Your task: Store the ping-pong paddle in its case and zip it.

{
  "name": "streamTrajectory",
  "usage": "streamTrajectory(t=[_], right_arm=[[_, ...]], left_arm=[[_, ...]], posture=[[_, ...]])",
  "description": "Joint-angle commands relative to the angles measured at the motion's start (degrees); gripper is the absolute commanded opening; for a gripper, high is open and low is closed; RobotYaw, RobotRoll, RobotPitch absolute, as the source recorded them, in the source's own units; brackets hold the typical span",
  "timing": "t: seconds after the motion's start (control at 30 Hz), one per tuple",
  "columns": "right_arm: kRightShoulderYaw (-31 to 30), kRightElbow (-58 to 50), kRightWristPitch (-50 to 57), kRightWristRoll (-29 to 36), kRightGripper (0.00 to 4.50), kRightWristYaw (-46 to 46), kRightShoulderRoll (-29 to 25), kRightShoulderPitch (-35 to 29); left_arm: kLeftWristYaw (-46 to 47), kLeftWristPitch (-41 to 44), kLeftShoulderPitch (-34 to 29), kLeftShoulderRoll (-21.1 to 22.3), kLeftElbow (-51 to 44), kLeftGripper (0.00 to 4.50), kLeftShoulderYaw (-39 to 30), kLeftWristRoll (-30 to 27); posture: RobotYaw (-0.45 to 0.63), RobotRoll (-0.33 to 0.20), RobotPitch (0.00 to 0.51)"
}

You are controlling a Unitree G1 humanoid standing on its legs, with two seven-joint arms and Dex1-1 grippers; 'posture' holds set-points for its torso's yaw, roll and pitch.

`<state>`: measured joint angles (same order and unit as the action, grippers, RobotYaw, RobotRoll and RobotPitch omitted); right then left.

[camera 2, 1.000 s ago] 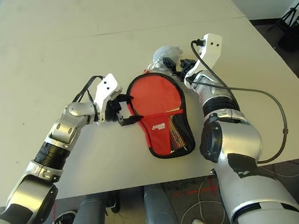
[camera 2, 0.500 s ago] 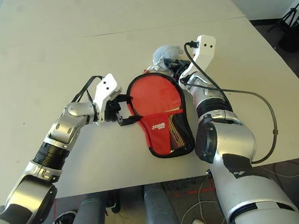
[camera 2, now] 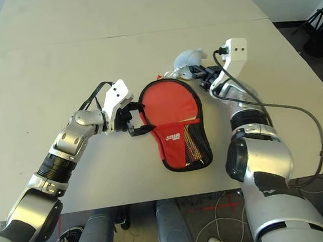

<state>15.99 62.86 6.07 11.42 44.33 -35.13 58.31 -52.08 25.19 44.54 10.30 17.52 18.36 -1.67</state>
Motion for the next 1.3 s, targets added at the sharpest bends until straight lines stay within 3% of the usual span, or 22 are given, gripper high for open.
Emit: streamTrajectory(t=[0.03, 0.4, 0.87, 1.3], right_arm=[[-0.2, -3.9, 2.3, 0.6, 0.01, 1.7, -2.2, -2.1], [-0.3, -8.2, 5.1, 1.5, 0.01, 1.7, -2.0, -3.8], [-1.1, -10.0, 6.3, 1.9, 0.01, 2.4, -1.5, -4.3], [-4.1, -13.6, 9.8, 0.6, 0.01, 9.9, -9.1, -6.3]], left_arm=[[-1.3, 0.3, -0.7, -0.2, 3.0, 4.5, 3.5, 1.4], [-3.5, -4.7, 2.5, -0.5, 5.2, 4.5, 6.5, 3.7], [0.2, 0.1, 8.1, -2.7, 11.9, 4.5, 5.8, 5.0], [-1.3, 5.8, 7.4, -2.6, 12.3, 4.5, 8.5, 6.1]], posture=[[-0.17, 0.0, 0.269], [-0.18, 0.0, 0.261], [-0.18, 0.0, 0.264], [-0.2, 0.0, 0.271]])
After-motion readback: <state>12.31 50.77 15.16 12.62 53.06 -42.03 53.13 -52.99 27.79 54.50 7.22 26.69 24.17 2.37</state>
